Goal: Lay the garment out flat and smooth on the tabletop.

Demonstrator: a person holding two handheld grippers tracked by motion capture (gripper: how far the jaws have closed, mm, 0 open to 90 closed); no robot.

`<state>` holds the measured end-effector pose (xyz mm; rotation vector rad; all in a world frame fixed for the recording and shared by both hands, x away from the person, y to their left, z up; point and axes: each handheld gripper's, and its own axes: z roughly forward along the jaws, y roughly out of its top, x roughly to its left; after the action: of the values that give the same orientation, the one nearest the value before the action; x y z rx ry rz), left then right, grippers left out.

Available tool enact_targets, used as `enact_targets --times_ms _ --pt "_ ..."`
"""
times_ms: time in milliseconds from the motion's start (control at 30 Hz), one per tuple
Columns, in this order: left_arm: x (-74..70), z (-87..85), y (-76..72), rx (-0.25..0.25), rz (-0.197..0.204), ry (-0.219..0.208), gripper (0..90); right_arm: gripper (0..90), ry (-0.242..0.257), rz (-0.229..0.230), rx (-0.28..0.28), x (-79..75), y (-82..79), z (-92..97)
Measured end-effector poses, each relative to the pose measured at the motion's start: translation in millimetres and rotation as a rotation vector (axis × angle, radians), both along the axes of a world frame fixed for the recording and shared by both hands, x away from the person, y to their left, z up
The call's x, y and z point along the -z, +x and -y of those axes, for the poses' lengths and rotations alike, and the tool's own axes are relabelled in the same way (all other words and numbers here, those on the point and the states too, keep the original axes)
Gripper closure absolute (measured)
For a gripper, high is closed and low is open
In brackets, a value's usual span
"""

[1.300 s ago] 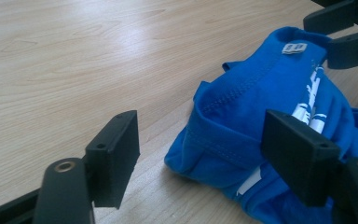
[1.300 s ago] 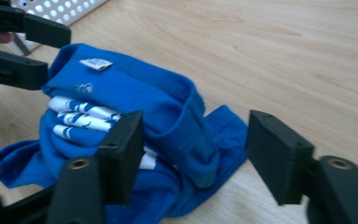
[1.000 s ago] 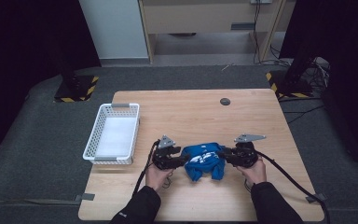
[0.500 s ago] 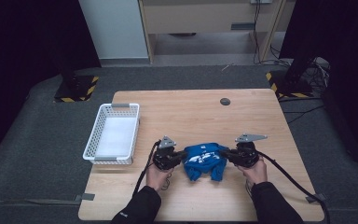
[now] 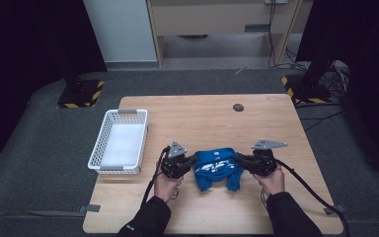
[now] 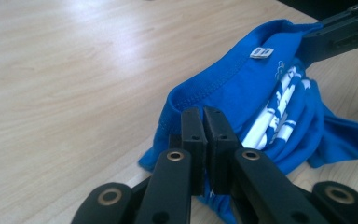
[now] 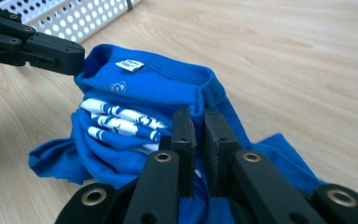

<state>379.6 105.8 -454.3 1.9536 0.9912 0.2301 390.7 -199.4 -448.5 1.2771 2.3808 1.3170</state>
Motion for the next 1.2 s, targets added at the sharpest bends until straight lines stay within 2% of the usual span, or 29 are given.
enact_targets --times_ms 367,467,600,633,700,733,767,833,900,1033,1200 --pt "-18.8 -3.0 -1.9 -0.017 0.040 -0.019 88.0 84.3 0.025 0.065 0.025 -14.9 -3.5 2.0" --pt "-26.4 -0.9 -4.3 -0.014 0.067 -0.007 88.0 84.3 0.037 0.072 0.027 -21.0 -5.3 3.4" --pt "-41.8 -0.9 -3.3 -0.023 0.103 -0.014 88.1 84.3 0.041 0.087 0.025 -30.5 -7.6 6.5" --pt "-41.8 -0.9 -3.3 -0.023 0.103 -0.014 88.1 84.3 0.041 0.087 0.025 -30.5 -7.6 6.5" --pt "-52.0 -0.2 -1.4 -0.033 0.132 -0.008 88.1 84.3 0.046 0.098 0.026 -37.8 -6.8 7.5" --pt "-52.0 -0.2 -1.4 -0.033 0.132 -0.008 88.1 84.3 0.046 0.098 0.026 -37.8 -6.8 7.5" --pt "-60.9 -0.2 0.6 -0.038 0.148 -0.014 88.1 84.3 0.046 0.106 0.026 -41.2 -6.1 7.7" --pt "-69.0 0.5 2.9 -0.043 0.167 -0.008 88.1 84.2 0.058 0.123 0.029 -55.1 -2.6 8.8" --pt "-77.0 0.9 6.5 -0.050 0.179 -0.001 88.1 84.2 0.061 0.129 0.031 -58.8 -1.7 8.8" --pt "-88.4 0.7 14.4 -0.065 0.191 -0.001 88.1 84.2 0.067 0.156 0.049 -73.1 2.9 7.8" --pt "-100.9 3.0 29.5 -0.091 0.213 0.031 88.0 84.2 0.075 0.178 0.097 -85.4 15.2 4.5"
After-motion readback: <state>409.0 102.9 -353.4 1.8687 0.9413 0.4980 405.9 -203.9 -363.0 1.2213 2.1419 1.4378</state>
